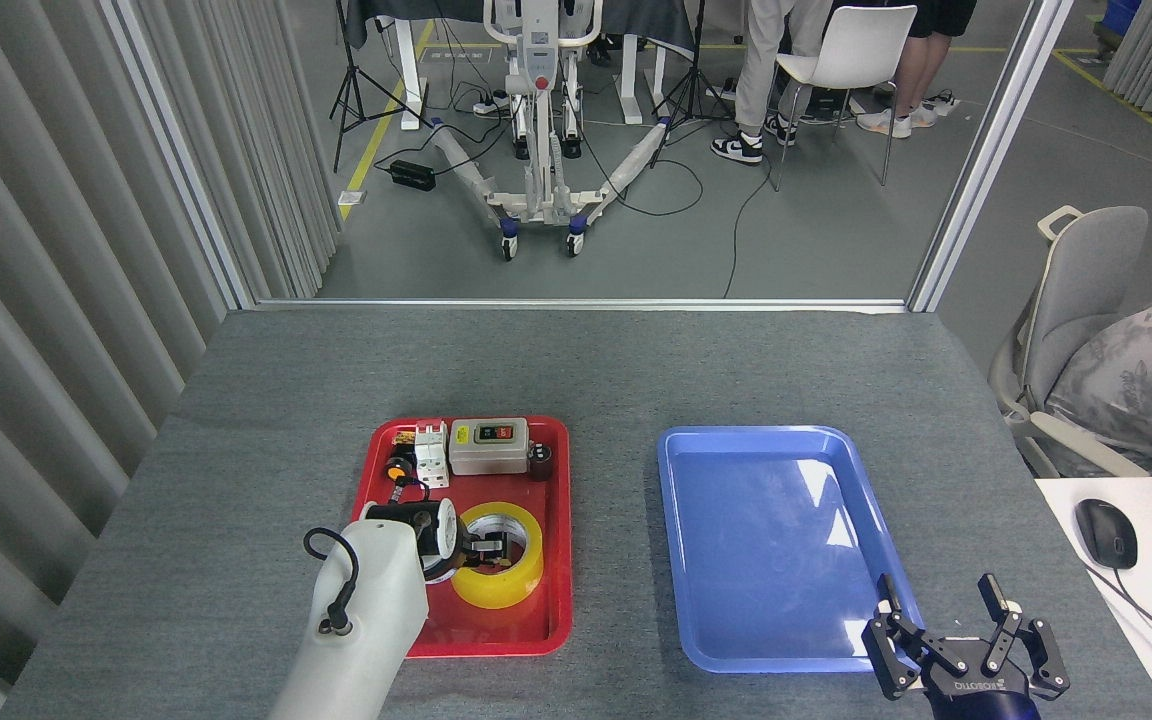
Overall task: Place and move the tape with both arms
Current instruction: 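Lift the yellow tape roll with the left gripper, tilting it upright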
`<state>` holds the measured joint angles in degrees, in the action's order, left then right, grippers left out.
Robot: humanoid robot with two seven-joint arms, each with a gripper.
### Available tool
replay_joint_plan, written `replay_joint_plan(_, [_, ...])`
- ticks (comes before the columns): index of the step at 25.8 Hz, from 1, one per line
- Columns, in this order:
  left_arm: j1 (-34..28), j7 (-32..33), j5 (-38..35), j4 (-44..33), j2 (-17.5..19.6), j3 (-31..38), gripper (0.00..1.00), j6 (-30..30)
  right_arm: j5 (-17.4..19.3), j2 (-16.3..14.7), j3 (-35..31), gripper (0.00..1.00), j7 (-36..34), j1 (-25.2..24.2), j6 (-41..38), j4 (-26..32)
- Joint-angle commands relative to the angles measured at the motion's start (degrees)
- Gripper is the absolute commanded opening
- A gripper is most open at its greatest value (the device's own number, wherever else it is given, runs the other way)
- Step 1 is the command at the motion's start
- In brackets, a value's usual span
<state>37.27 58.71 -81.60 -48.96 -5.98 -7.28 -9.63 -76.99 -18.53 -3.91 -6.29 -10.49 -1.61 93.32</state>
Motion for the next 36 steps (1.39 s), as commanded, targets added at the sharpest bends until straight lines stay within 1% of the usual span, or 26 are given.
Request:
replay_joint_plan(1, [0.00, -0.17, 0.04, 0.09, 0.01, -0.01, 0.71, 0.14, 2.46, -1.87, 0.13, 1.00, -0.22, -0.23, -0.23, 0.46])
replay_joint_plan(2, [0.00, -0.17, 0.04, 0.09, 0.10, -0.01, 0.64, 0.23, 3.25, -2.66, 0.22, 1.00, -0.39, -0.32, -0.32, 0.46])
replay_joint_plan(3, [0.00, -0.17, 0.04, 0.18, 0.10, -0.01, 0.54, 0.49, 3.96, -3.18, 0.31, 1.00, -1.01, -0.50, -0.32, 0.46])
replay_joint_plan(5, [0.00, -0.17, 0.04, 0.18, 0.27, -0.01, 0.50, 0.66, 5.28, -3.80, 0.92, 1.00, -2.59, -0.59, -0.32, 0.37])
replay_joint_plan(8, [0.00, -0.17, 0.04, 0.79, 0.71, -0.10, 0.43, 1.90, 6.68, -5.29, 1.63, 1.00, -3.82, -0.67, -0.85, 0.37])
replay_joint_plan(10, [0.00, -0.17, 0.04, 0.70, 0.89, -0.10, 0.39, 2.25, 9.41, -6.44, 1.54, 1.00, -3.91, -0.67, -2.16, 0.37])
replay_joint_plan(12, [0.00, -0.08, 0.04, 0.70, 0.89, -0.10, 0.37, 2.25, 12.75, -7.58, 1.54, 1.00, -3.82, -0.59, -3.31, 0.37])
replay_joint_plan(14, [0.00, -0.08, 0.04, 0.70, 0.97, -0.10, 0.37, 2.33, 14.42, -8.46, 1.27, 1.00, -3.82, -0.59, -4.27, 0.20])
replay_joint_plan(20, [0.00, -0.08, 0.04, 0.35, 1.06, -0.19, 0.34, 2.33, 14.33, -8.19, 0.92, 1.00, -3.82, -0.50, -4.80, 0.11])
replay_joint_plan(22, [0.00, -0.08, 0.04, 0.18, 1.24, -0.10, 0.29, 2.25, 14.24, -8.19, 0.66, 1.00, -3.82, -0.59, -5.50, 0.11])
replay_joint_plan(24, [0.00, -0.08, 0.12, 0.00, 1.41, -0.01, 0.26, 2.07, 14.24, -7.93, -0.75, 1.00, -4.00, -0.67, -6.65, 0.11])
replay_joint_plan(25, [0.00, -0.08, 0.30, -0.18, 1.41, 0.43, 0.21, 1.90, 14.24, -7.75, -1.80, 1.00, -4.00, -0.67, -7.53, 0.11])
replay_joint_plan(27, [-0.27, -0.08, 1.27, -2.28, 1.24, 2.27, 0.17, 2.07, 14.24, -7.58, -3.47, 1.00, -4.00, -0.67, -9.37, 0.11])
replay_joint_plan(28, [-1.14, -0.17, 2.58, -3.87, 0.97, 4.12, 0.17, 2.33, 14.24, -7.58, -3.74, 1.00, -4.00, -0.67, -9.99, 0.11])
replay_joint_plan(30, [-2.90, -0.70, 6.71, -7.73, 0.62, 7.99, 0.07, 2.51, 14.24, -7.58, -3.82, 1.00, -4.00, -0.67, -10.16, 0.02])
replay_joint_plan(32, [-3.60, -3.25, 10.41, -11.60, 0.45, 10.45, 0.00, 3.21, 14.24, -7.58, -3.82, 1.00, -4.00, -0.67, -10.16, -0.07])
replay_joint_plan(34, [-5.36, -6.58, 16.03, -14.85, 0.27, 13.43, 0.00, 4.62, 14.24, -7.49, -3.91, 1.00, -4.00, -0.67, -10.25, -0.07])
replay_joint_plan(36, [-7.12, -7.99, 24.73, -18.28, 0.27, 16.77, 0.00, 5.76, 14.15, -7.40, -3.91, 1.00, -4.00, -0.76, -10.25, -0.07])
